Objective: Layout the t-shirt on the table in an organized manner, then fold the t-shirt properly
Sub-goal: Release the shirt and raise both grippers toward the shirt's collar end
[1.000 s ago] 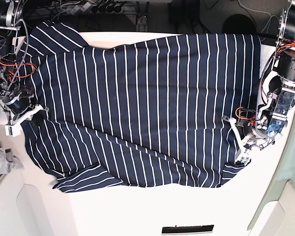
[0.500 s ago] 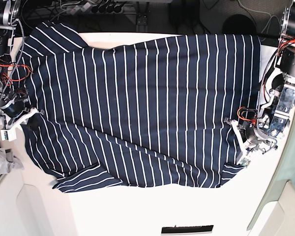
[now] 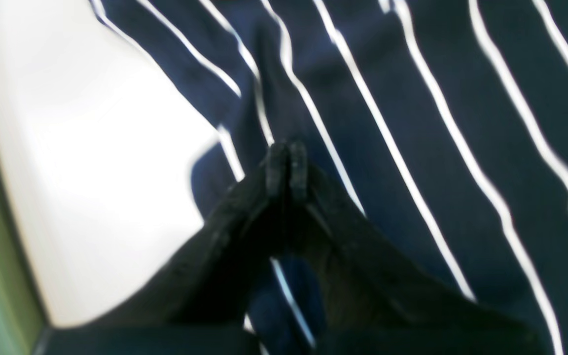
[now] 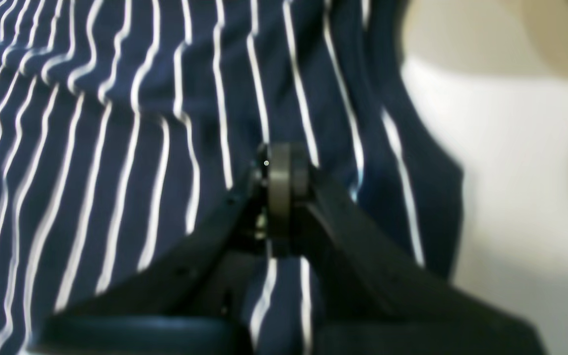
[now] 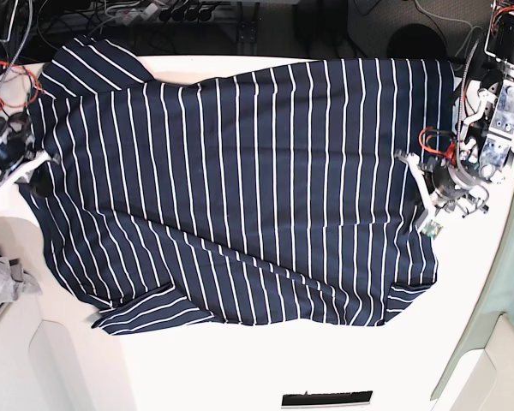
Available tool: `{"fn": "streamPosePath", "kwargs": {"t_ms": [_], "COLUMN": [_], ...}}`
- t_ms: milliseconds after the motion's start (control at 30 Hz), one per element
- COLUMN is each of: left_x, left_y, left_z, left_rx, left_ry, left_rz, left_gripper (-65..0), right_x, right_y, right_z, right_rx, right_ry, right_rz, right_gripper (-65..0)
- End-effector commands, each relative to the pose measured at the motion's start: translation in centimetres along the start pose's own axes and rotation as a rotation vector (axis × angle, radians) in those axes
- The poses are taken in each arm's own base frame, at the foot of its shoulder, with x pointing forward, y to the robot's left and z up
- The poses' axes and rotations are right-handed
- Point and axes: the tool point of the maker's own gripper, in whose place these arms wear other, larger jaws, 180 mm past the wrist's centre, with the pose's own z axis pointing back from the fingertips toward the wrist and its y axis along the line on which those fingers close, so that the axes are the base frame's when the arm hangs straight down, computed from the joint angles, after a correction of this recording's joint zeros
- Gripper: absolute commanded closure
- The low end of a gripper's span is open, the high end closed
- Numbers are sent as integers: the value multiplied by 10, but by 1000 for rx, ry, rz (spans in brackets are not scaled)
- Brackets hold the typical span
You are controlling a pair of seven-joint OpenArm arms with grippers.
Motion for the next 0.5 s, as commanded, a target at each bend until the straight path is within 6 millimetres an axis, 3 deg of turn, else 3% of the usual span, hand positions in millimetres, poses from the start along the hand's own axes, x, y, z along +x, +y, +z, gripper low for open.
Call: {"fn": "streamPosePath", "kwargs": {"t_ms": [0,233,467], "left_x": [6,-5,-40], "left_y": [9,-9,-8], "left_z": [4,-1,-37], "left_rx": [20,-11,-1], "left_ry": [-34,-25,91], "left_rz": [-6,27,122], "left_gripper": [0,0,0], "right_x": [11,-23,-39], "right_y": [-5,-5,-6], "right_z": [6,14,15], "right_rx": [-2,-6,-11], "right_ry": [-34,30,62], "right_rz": [11,-4,-27], "right_gripper": [0,0,0]}}
